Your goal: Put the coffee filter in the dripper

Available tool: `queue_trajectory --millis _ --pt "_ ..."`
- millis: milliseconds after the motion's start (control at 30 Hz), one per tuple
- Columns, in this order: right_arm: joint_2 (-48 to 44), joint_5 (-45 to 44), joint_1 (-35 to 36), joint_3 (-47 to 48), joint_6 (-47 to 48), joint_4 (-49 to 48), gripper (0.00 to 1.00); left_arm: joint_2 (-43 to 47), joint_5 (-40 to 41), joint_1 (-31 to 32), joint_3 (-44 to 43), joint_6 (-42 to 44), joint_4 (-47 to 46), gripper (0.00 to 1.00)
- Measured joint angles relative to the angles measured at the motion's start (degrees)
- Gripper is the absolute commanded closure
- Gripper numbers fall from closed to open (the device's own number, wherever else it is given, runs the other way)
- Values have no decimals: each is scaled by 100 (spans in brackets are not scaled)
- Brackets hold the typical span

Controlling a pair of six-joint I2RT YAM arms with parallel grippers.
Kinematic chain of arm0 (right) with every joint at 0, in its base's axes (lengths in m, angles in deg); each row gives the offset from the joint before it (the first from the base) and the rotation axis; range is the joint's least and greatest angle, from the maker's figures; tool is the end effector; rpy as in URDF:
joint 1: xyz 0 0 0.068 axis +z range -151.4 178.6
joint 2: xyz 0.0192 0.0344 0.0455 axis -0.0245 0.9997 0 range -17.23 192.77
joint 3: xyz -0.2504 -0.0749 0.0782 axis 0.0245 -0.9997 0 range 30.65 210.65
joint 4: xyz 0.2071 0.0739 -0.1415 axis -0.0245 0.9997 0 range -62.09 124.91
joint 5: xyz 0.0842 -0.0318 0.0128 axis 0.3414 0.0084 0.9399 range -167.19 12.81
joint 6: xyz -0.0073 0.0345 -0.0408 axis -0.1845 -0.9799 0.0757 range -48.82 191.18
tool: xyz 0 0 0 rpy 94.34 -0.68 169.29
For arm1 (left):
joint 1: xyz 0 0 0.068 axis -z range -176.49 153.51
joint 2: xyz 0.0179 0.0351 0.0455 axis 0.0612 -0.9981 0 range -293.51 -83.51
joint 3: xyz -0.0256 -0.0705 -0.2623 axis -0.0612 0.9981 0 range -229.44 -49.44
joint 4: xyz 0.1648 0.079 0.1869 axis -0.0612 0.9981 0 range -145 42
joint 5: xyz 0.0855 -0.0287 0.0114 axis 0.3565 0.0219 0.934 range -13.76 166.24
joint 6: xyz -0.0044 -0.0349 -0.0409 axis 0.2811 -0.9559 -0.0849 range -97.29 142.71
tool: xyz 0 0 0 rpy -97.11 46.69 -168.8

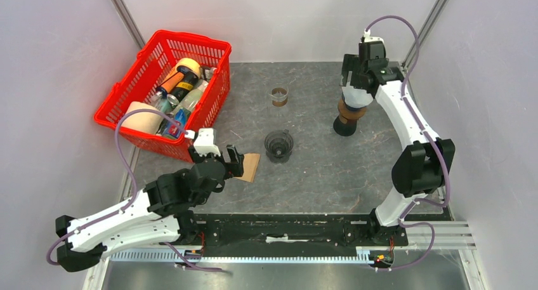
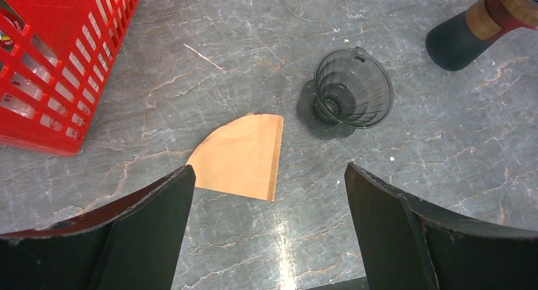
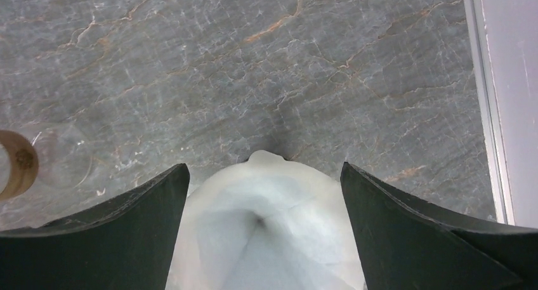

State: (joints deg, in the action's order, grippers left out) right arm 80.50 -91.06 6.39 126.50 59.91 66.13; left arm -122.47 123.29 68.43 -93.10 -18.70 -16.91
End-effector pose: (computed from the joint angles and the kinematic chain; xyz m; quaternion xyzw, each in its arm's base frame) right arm 0.3830 0.0440 0.3571 0.0781 0.8981 -0.0387 0.4311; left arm 0.0813 -0.1121 0.3053 -0.0208 0.8289 -0.1373 0.5419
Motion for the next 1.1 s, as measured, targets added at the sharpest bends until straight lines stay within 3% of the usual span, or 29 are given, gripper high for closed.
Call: queue_trajectory --millis 300,467,867,1100 --pt "-271 -278 94 -1078 -7 -1259 4 -31 -2 0 0 -76 87 5" --pt "-463 -280 94 -1228 -31 -1453 4 2 -2 0 2 -120 136 5" --pt "-1220 -275 94 -743 -280 -946 3 55 -2 -20 39 -326 225 2" --pt "-2151 330 94 -1335 -769 -723 3 28 -142 -308 157 -557 258 0"
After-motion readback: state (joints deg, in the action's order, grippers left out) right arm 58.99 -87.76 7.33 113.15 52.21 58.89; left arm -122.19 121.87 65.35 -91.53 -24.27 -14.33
